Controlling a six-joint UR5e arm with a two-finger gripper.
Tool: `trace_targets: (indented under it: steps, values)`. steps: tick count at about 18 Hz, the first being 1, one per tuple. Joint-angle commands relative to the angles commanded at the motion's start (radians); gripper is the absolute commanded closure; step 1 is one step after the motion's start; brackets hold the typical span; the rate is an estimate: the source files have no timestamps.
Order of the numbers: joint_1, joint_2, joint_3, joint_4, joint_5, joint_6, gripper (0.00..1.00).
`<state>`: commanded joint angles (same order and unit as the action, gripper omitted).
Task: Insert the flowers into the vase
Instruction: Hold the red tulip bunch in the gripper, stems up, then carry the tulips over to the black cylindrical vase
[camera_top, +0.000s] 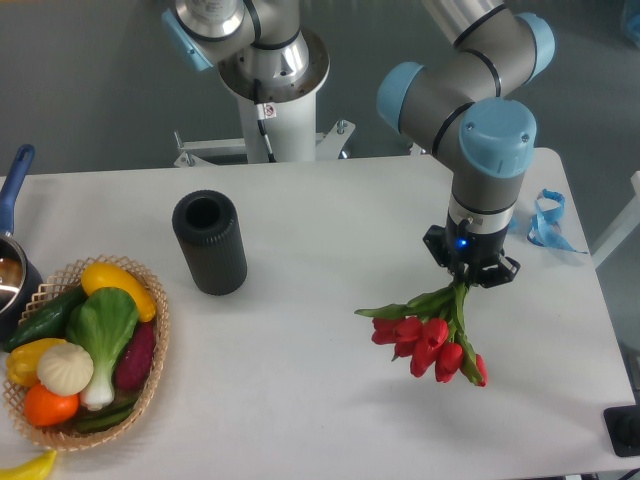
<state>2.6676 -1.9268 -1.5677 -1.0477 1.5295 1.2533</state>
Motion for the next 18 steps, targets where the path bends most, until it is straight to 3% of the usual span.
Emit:
trace_targets:
  steps: [9, 13, 15, 18]
  values:
    - [-0.052, 0.097, -0.002, 0.008, -0.144, -0.182, 1.00]
    - [-0.060, 0.146, -0.015, 0.018, -0.322, -0.250, 1.00]
    - [-0.074, 0.161, -0.041, 0.072, -0.428, -0.284, 1.00]
    - [-0.075, 0.169, -0.092, 0.188, -0.723, -0.365, 1.00]
